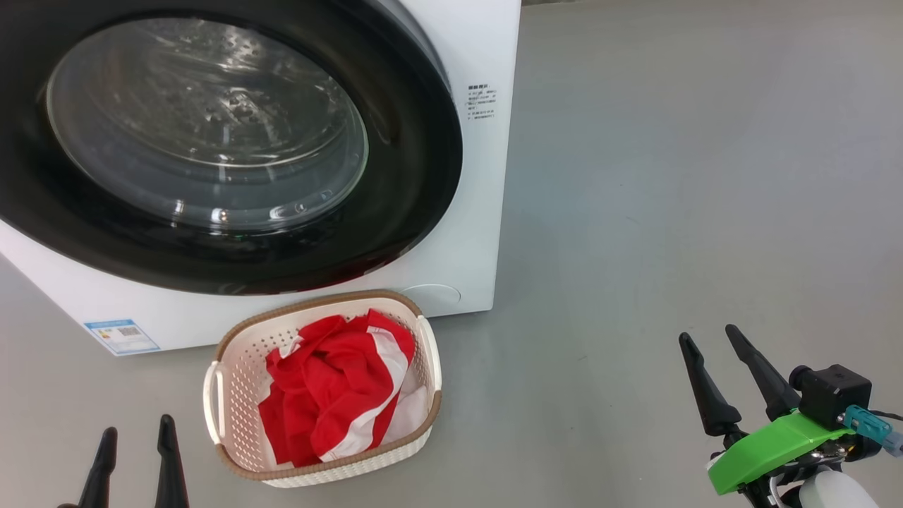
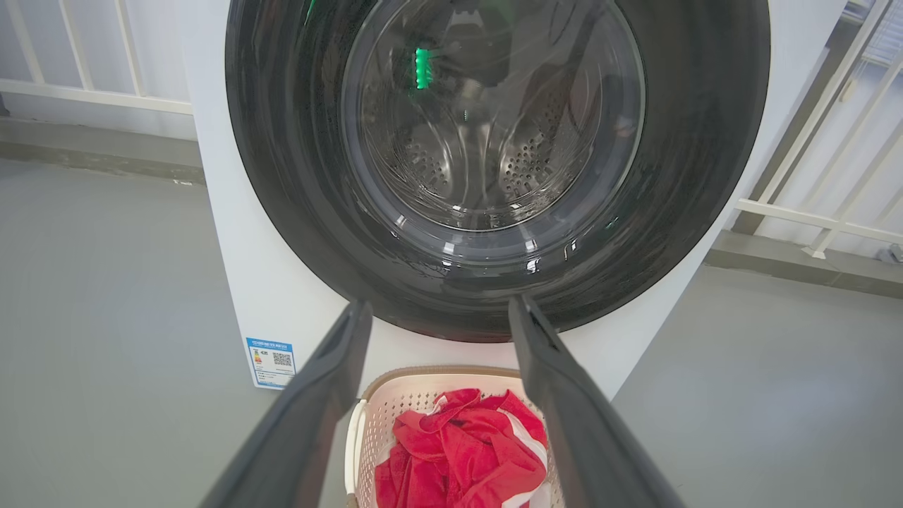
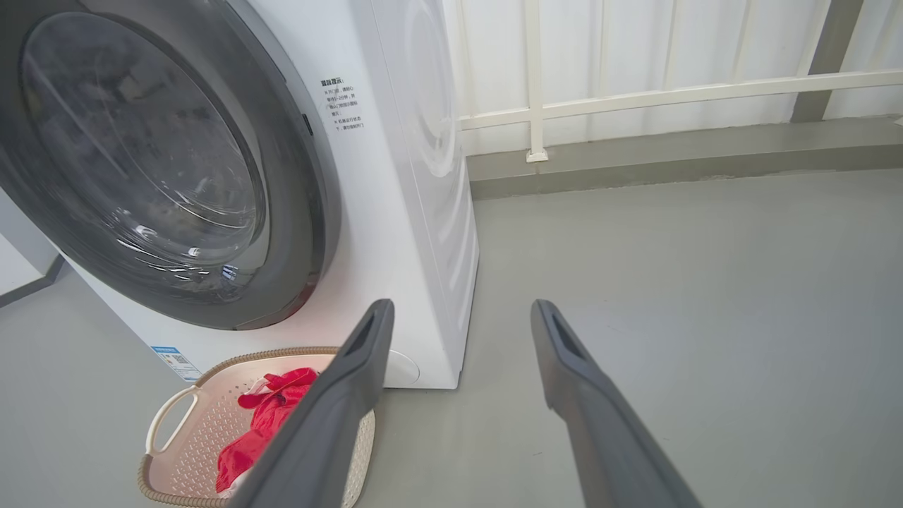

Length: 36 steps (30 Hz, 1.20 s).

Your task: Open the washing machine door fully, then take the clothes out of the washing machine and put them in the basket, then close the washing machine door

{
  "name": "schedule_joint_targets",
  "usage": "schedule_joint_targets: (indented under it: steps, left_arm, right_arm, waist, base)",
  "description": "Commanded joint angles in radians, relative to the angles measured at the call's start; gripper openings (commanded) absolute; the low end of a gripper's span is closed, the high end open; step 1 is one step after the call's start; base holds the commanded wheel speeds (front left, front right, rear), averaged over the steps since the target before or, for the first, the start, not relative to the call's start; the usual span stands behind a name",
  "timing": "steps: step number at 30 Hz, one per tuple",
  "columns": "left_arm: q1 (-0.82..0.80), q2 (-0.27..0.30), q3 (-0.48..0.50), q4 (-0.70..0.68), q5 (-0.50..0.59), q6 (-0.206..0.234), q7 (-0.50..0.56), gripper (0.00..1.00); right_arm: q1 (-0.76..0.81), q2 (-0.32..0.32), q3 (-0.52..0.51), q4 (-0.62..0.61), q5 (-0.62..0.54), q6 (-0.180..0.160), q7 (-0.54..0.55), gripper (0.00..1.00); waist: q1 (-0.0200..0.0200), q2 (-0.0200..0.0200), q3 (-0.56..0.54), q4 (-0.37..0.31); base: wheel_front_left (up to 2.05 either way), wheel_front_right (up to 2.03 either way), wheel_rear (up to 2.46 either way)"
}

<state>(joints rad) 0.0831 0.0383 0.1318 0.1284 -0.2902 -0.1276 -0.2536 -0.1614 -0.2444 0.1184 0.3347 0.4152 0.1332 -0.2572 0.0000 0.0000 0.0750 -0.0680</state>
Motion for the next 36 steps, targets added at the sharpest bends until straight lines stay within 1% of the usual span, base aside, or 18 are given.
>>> schedule_joint_targets:
  steps: [1,13,14,21,24,28,29,32,36]
  left_arm:
    - [-0.004,0.021,0.032,-0.029,0.011,-0.003,-0.008,1.0]
    - [-0.006,0.019,0.039,-0.023,0.019,-0.003,-0.008,1.0]
    - [0.015,0.0,0.002,-0.002,0.009,0.0,0.0,0.0]
    - [0.015,-0.029,-0.008,0.067,0.005,0.0,0.008,0.0]
    - [0.012,-0.032,-0.007,0.075,-0.02,0.0,0.015,0.0]
    - [0.007,-0.031,-0.007,0.075,-0.062,0.0,0.027,0.0]
    - [0.006,-0.031,-0.008,0.075,-0.072,0.0,0.03,0.0]
    - [0.0,-0.03,-0.008,0.077,-0.104,0.0,0.038,0.0]
    - [-0.008,-0.028,-0.009,0.079,-0.146,0.0,0.049,0.0]
  right_arm:
    - [0.013,-0.01,0.019,-0.026,-0.012,-0.002,-0.005,1.0]
    - [0.02,-0.005,0.011,-0.032,-0.014,-0.002,-0.005,1.0]
    - [0.02,0.004,-0.004,-0.007,-0.001,0.0,0.0,0.0]
    - [0.038,0.04,0.003,0.059,0.003,0.0,0.001,0.0]
    - [0.044,0.048,0.0,0.063,0.026,0.0,0.007,0.0]
    - [0.045,0.052,-0.007,0.057,0.065,0.0,0.018,0.0]
    - [0.046,0.053,-0.008,0.056,0.075,0.0,0.021,0.0]
    - [0.046,0.056,-0.013,0.053,0.104,0.0,0.029,0.0]
    - [0.045,0.06,-0.02,0.048,0.143,0.0,0.04,0.0]
  waist:
    - [0.0,0.0,-0.002,-0.001]
    - [0.0,0.0,-0.002,-0.001]
    - [0.0,0.0,-0.002,-0.001]
    - [0.0001,0.0,-0.002,-0.001]
    - [0.0002,0.0,-0.002,0.0]
    - [0.0023,0.0,-0.007,0.002]
    - [0.0023,0.0,-0.008,0.003]
    - [0.0004,0.0,-0.008,0.005]
    - [0.0001,0.0,-0.01,0.007]
  base:
    - [0.0,0.0,0.0]
    - [0.0,0.0,0.0]
    - [0.0,0.0,0.0]
    - [0.0,0.0,0.0]
    - [0.0,0.0,0.0]
    - [0.0,0.0,0.0]
    - [0.0,0.0,0.0]
    - [0.0,0.0,0.0]
    - [0.0,0.0,0.0]
